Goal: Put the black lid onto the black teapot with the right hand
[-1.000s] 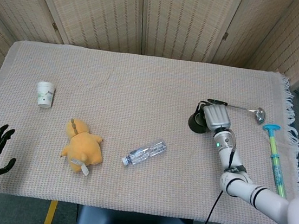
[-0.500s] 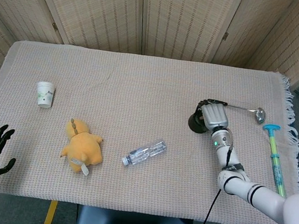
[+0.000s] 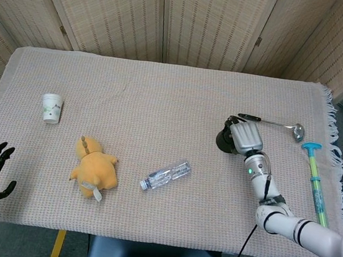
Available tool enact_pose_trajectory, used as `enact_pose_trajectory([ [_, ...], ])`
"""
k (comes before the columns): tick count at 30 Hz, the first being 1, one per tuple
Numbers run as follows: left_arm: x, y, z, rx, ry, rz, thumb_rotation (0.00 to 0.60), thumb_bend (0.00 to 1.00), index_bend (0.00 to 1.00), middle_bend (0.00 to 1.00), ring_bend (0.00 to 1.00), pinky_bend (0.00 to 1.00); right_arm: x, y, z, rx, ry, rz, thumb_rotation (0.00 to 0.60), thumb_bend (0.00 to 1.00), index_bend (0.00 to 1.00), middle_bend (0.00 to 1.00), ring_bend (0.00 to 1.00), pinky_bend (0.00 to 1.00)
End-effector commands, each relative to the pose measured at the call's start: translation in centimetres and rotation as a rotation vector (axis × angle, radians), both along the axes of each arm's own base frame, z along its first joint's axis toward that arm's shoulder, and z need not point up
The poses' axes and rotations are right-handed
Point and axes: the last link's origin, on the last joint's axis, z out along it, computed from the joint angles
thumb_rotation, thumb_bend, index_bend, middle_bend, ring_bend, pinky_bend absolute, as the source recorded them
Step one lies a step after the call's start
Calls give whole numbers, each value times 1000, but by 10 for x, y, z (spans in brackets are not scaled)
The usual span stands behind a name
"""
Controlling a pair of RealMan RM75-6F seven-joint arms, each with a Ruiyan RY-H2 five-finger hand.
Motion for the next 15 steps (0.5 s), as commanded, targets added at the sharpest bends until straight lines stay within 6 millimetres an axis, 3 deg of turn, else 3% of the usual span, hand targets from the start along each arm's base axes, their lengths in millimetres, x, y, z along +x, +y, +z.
enact_pose_trajectory([
  [1, 0, 1, 0, 1, 1, -2, 600, 293, 92, 0, 0, 0, -8, 24, 23, -51, -31, 26, 600, 331, 249, 240, 897, 828],
  [6, 3, 4, 0, -1, 3, -15, 600, 292, 92, 0, 0, 0, -24, 62, 43, -97, -60, 51, 600, 331, 249, 264, 717, 735],
  [15, 11, 8, -3, -13, 6, -33, 600, 293, 93, 0, 0, 0, -58, 141, 88, -177, -122, 63, 600, 332, 249, 248, 329, 240],
])
